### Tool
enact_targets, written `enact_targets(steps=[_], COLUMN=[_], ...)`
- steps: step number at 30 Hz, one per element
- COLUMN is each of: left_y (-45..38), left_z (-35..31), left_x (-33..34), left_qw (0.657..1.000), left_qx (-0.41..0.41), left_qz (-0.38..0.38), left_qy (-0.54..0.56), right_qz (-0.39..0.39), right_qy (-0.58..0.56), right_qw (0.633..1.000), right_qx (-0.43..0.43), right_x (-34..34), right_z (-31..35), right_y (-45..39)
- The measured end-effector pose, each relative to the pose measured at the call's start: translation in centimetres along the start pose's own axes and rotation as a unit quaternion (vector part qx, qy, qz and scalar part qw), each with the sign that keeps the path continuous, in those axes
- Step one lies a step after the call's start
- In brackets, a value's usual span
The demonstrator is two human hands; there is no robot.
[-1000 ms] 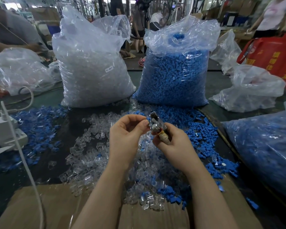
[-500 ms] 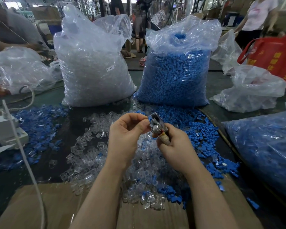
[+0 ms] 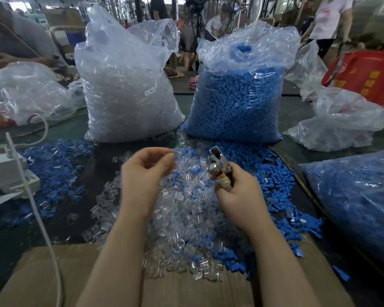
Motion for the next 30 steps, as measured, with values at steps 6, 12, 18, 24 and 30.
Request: enact_targets(steps=[6,12,18,24,30], left_y=[-2.9,-2.8,-3.2,-3.0,2.2], left_z=[1.5,3.4,4.0,0.6,1.1], left_x=[-13.0,-17.2,-17.3,-10.2,4.9], left_qw=[0.894,0.800,0.781,0.835,0.962], left_qx=[0.040,-0.044,-0.084,0.052,-0.012], left_qz=[-0.274,-0.308,-0.296,-0.225,0.140], left_qy=[-0.353,-0.514,-0.544,-0.499,-0.235], right_qz=[-0.032,-0.054,-0.049,-0.057,-0.054], right_qy=[0.013,0.047,0.082,0.101,0.148], right_qw=[0.999,0.997,0.995,0.993,0.987], right_qx=[0.010,0.014,0.008,0.010,-0.004], right_x=[-1.1,-1.6,-1.4,-1.2,-1.1], right_z=[-1.0,-1.5,-1.5,-1.2,-0.8], right_y=[-0.2,-0.4,-0.5,-0.3,-0.3])
Point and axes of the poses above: each hand's wrist, its own y-axis away from the middle knuckle, its own x-axis out of the palm, z = x × y, the point moved 8 cm from there along -y, towards the middle knuckle, and after that the axes turned 10 degrees about -z, right-handed, at the moved point
